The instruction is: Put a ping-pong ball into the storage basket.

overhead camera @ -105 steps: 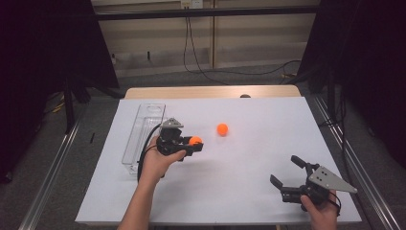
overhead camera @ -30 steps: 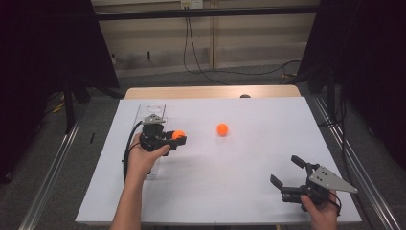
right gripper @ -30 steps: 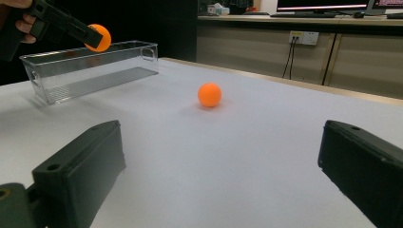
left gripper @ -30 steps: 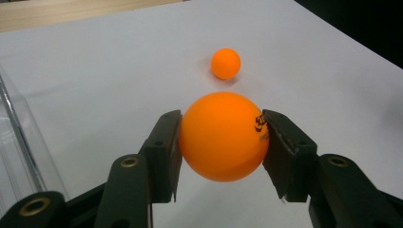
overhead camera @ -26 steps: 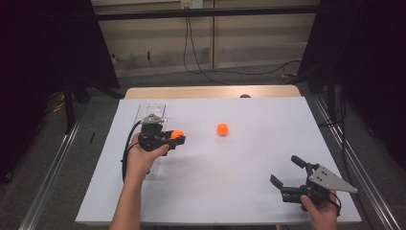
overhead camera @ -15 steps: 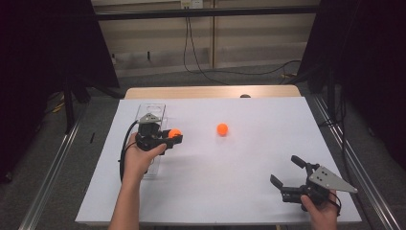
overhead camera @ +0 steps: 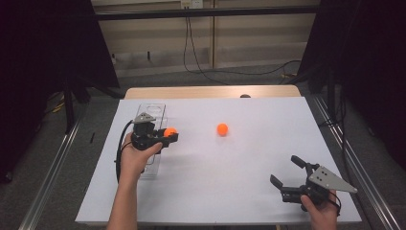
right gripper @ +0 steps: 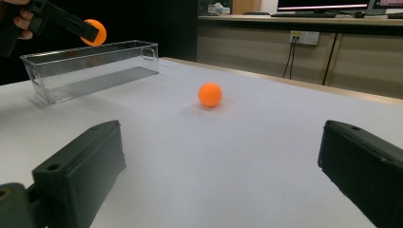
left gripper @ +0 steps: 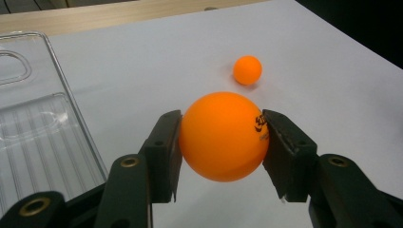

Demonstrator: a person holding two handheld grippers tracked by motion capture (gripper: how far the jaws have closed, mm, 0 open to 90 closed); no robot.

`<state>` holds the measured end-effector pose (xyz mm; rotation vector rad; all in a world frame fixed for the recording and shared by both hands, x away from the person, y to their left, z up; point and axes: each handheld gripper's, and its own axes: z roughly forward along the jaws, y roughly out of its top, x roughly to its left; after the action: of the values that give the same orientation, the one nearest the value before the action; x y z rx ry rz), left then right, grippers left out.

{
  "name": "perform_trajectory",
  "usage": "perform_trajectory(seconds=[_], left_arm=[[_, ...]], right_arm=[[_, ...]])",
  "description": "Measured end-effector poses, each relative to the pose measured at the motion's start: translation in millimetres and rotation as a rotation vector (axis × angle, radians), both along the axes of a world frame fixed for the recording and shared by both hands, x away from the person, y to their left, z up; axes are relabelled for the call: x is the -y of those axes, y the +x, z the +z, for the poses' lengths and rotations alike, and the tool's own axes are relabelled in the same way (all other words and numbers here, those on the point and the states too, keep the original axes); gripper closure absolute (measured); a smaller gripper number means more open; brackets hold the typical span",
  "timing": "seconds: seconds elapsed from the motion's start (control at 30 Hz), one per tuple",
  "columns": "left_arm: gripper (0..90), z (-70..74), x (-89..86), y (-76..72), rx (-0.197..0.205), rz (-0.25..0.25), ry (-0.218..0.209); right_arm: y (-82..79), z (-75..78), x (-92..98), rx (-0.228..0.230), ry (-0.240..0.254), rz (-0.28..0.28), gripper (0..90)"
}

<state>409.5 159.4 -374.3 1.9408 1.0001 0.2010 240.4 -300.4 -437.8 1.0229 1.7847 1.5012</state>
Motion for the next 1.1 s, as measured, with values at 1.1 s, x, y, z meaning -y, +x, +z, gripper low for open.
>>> perform_trajectory(seconds=[1.1], left_arm=[[50.7, -2.8, -14.3, 2.7, 0.010, 0.050, 0.009]], right_arm=[[-0.2, 0.0, 0.4, -0.001, 0.004, -0.001, 1.0]])
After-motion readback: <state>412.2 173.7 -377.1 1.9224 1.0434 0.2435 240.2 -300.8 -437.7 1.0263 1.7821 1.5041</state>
